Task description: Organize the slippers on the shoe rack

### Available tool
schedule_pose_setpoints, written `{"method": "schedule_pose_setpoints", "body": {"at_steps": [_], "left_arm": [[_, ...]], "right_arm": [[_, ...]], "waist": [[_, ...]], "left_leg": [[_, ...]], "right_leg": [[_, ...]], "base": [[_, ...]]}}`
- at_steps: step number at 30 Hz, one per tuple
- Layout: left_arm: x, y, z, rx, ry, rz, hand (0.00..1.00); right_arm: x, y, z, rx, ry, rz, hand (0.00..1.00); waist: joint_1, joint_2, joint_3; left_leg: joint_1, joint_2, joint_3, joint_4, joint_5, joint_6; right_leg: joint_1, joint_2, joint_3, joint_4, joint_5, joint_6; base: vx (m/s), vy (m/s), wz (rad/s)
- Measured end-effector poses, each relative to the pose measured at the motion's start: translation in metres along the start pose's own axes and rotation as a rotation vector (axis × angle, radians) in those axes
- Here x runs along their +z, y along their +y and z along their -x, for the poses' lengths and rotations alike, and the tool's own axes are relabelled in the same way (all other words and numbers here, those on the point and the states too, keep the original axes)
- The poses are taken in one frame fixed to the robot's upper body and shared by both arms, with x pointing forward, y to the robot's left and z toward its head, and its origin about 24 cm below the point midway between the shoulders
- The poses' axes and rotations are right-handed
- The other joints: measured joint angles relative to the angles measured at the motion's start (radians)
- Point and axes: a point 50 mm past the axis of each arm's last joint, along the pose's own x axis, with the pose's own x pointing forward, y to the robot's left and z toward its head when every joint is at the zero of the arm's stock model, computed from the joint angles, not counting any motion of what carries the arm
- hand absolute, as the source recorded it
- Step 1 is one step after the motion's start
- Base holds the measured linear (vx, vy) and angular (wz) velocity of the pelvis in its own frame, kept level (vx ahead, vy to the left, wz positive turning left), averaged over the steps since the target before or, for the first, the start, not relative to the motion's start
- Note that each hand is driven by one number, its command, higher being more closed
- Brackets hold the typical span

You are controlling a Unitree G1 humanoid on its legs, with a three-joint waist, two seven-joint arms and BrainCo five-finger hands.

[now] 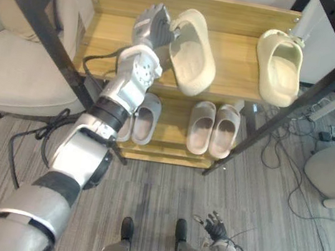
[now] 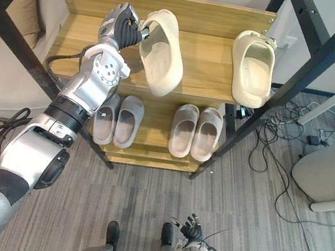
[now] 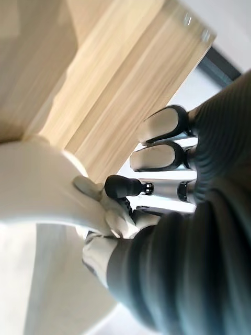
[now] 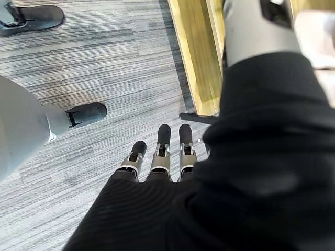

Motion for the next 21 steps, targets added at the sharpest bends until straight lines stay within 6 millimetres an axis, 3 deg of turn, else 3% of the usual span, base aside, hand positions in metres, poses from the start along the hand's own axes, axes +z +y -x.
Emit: {"method": "schedule_pose_setpoints", "body": {"at_steps": [8,21], "left_arm": [[0.014,-0.016,0.004,-0.022,-0.022,0.047,1.0],[0.008,-0.013,0.003,-0.007,0.007,0.066,1.0]], "right_arm": [[0.0,-0.007,0.0,-0.038,0.0,-0.016,0.0],[0.0,-0.01,0.0,-0.05,0.001,-0.021,0.0]], "waist": [[-0.009,0.03,-0.017],[-0.015,0.056,-0.025]], "left_leg": [[0.006,0.002,0.033,-0.008,-0.001,0.0],[0.0,0.002,0.075,-0.008,-0.002,0.002]], "right_leg": [[-0.014,0.004,0.03,0.0,0.004,0.001],[-0.043,0.007,0.073,-0.002,0.018,0.005]], "base": [[0.02,0.035,-0.1],[0.0,0.042,-0.1]]}}
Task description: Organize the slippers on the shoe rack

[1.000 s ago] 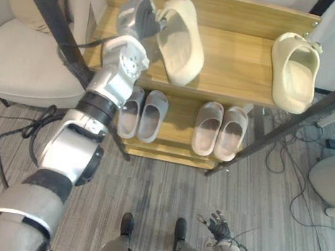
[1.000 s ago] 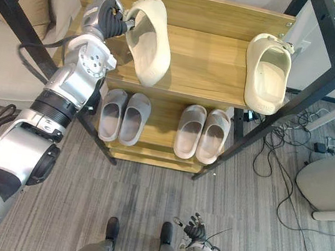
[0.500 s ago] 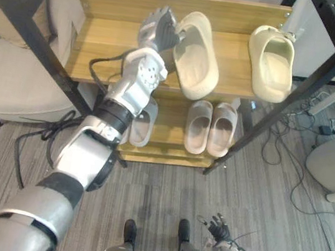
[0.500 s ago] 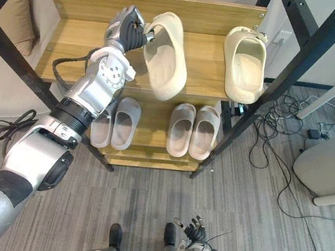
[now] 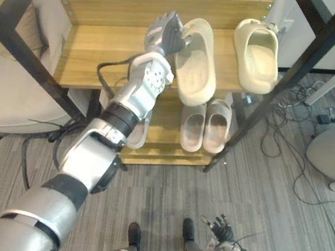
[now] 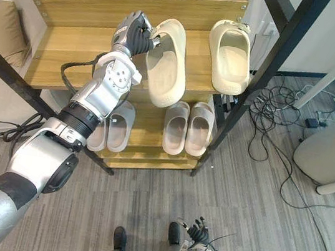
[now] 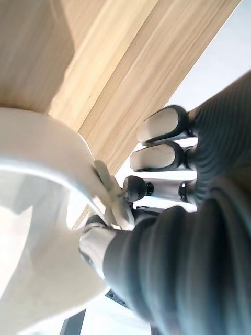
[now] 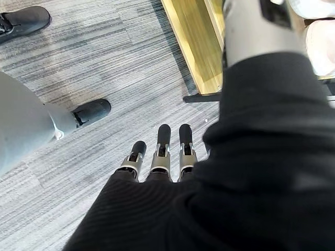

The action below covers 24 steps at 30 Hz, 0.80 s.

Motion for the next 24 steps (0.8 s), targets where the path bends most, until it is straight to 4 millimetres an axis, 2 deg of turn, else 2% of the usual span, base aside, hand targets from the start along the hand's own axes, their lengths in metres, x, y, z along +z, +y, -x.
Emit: {"method": "schedule_pose_setpoints", "body": {"at_steps": [8,9,24], "left_arm": [[0.001,0.003,-0.001,0.017,-0.01,0.016,1.0],[0.0,0.005,-0.001,0.023,-0.008,0.022,0.0],[-0.001,0.005,-0.002,0.017,0.015,0.064,0.0]], "right_arm": [[0.001,-0.007,0.0,-0.015,-0.003,0.012,0.0],[0.001,-0.007,-0.001,-0.014,-0.004,0.014,0.0],[0.002,-0.011,-0.001,-0.019,-0.007,0.022,0.0]], "waist": [[-0.002,0.004,-0.001],[-0.002,0.005,-0.001],[-0.024,0.008,0.001]], "left_leg": [[-0.018,-0.001,-0.002,0.001,0.001,0.0],[-0.02,-0.002,-0.002,0.001,0.001,0.0],[-0.033,-0.004,-0.004,0.0,0.002,0.002]], "right_leg": [[-0.016,-0.002,-0.002,0.0,0.003,0.0],[-0.018,-0.003,-0.001,0.0,0.003,0.001],[-0.03,-0.006,-0.001,0.0,0.007,0.001]], "base": [[0.0,0.054,0.01],[0.01,0.055,-0.01],[0.02,0.054,0.0]]}}
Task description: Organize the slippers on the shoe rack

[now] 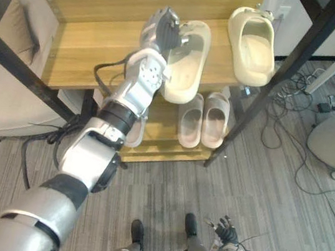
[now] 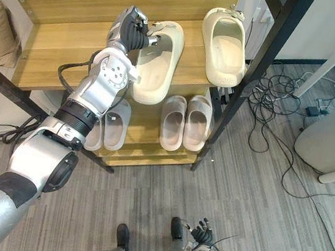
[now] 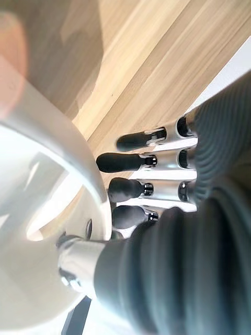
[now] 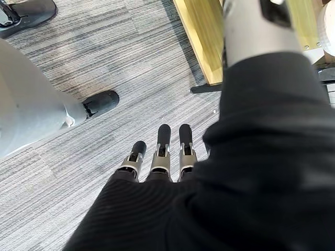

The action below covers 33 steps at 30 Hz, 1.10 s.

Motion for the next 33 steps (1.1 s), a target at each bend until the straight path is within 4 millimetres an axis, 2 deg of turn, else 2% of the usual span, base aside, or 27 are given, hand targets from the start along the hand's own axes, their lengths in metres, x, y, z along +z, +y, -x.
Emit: {"method": "schedule_pose_setpoints", "body": {"at_steps": [4,10,24,33], "left_arm": [[0.004,-0.001,-0.001,-0.002,0.002,0.032,0.0],[0.023,0.001,-0.006,0.005,-0.02,0.121,0.0],[0.018,0.003,-0.007,0.01,0.02,0.207,0.0],[0.014,0.003,-0.007,0.009,0.036,0.215,0.0]], "right_arm": [[0.0,0.0,0.0,-0.001,0.001,-0.001,0.0],[0.0,-0.001,0.0,-0.002,0.001,-0.003,0.0],[0.001,-0.007,-0.001,-0.028,0.0,-0.026,0.0],[-0.001,-0.007,0.0,-0.02,0.006,-0.026,0.0]], "waist": [[-0.003,0.0,0.0],[-0.01,-0.001,0.0],[-0.018,-0.001,0.001],[-0.014,0.0,0.005]], "left_leg": [[0.002,-0.001,0.002,0.0,0.0,0.0],[0.005,-0.004,0.004,-0.001,0.0,0.0],[0.019,-0.004,0.015,-0.015,0.0,0.0],[0.042,-0.003,-0.026,-0.016,0.002,0.003]], "right_leg": [[0.003,-0.002,0.0,-0.001,0.001,0.0],[0.01,-0.005,0.001,-0.013,0.008,0.003],[0.017,-0.004,0.01,-0.021,0.01,0.004],[0.07,-0.009,-0.033,-0.041,0.009,0.004]], "base": [[0.01,0.054,0.01],[0.01,0.052,-0.01],[0.0,0.002,-0.02],[0.03,0.044,0.13]]}}
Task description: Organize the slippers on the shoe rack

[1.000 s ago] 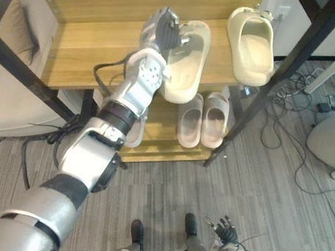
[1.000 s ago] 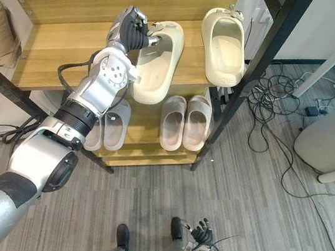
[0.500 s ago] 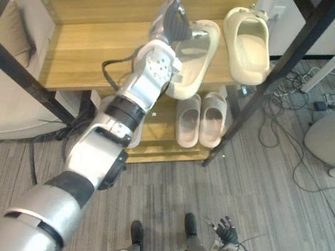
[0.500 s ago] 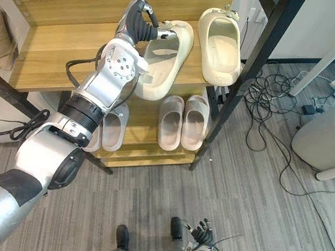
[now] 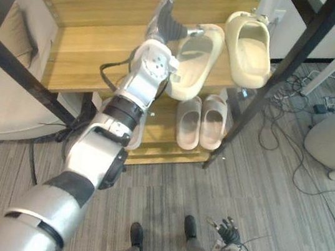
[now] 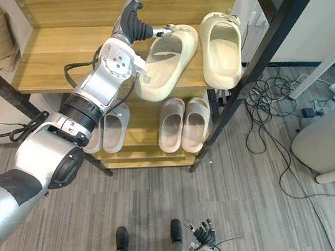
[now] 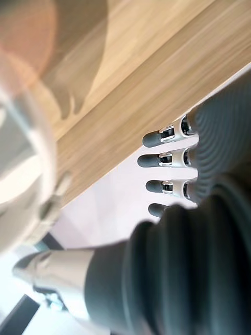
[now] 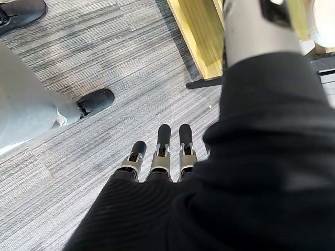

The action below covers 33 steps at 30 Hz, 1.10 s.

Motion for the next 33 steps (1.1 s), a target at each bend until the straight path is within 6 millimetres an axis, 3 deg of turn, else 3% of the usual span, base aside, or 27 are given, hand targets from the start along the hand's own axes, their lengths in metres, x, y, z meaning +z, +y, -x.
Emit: {"method": "schedule_pose_setpoints", "body": {"at_steps": [6,9,11,19,25,33], "left_arm": [[0.0,0.001,0.0,0.008,0.003,0.039,0.0],[0.008,0.007,0.009,0.058,-0.074,0.093,0.0],[0.007,0.004,0.023,0.074,-0.13,0.123,0.0],[-0.027,-0.001,0.082,0.122,-0.147,0.205,0.0],[-0.039,-0.035,0.128,0.042,-0.09,0.318,0.0],[-0.04,-0.062,0.154,-0.025,-0.044,0.373,0.0]], "right_arm": [[-0.002,0.004,0.0,0.026,0.007,0.015,0.0],[-0.003,0.009,0.001,0.045,0.012,0.031,0.0],[-0.006,0.011,0.002,0.053,0.017,0.041,0.0],[-0.008,0.02,0.004,0.094,0.021,0.079,0.0],[-0.014,0.026,0.007,0.104,0.037,0.066,0.0],[-0.028,0.027,0.012,0.105,0.079,0.067,0.0]], "waist": [[0.013,0.0,0.0],[0.021,0.001,-0.001],[0.033,0.004,-0.002],[0.072,0.016,-0.012],[0.095,0.032,-0.056],[0.094,0.036,-0.107]], "left_leg": [[0.01,-0.001,-0.04,0.001,0.005,0.004],[0.01,0.0,-0.065,0.009,0.005,0.004],[0.02,0.0,-0.084,0.012,0.005,0.004],[0.065,-0.001,-0.144,0.012,0.0,0.004],[0.085,0.0,-0.174,0.012,-0.001,0.002],[0.093,0.005,-0.176,0.017,-0.011,0.011]], "right_leg": [[0.034,-0.006,-0.043,-0.001,-0.009,-0.003],[0.045,-0.008,-0.068,0.011,-0.023,-0.002],[0.065,-0.011,-0.089,0.012,-0.032,-0.002],[0.124,-0.019,-0.155,0.064,-0.088,-0.002],[0.164,-0.021,-0.192,0.065,-0.105,-0.004],[0.18,-0.02,-0.205,0.063,-0.106,-0.005]], "base": [[0.03,0.037,0.21],[0.03,0.024,0.26],[0.05,0.022,0.24],[0.03,0.01,0.26],[0.03,-0.003,0.18],[0.0,-0.002,0.03]]}}
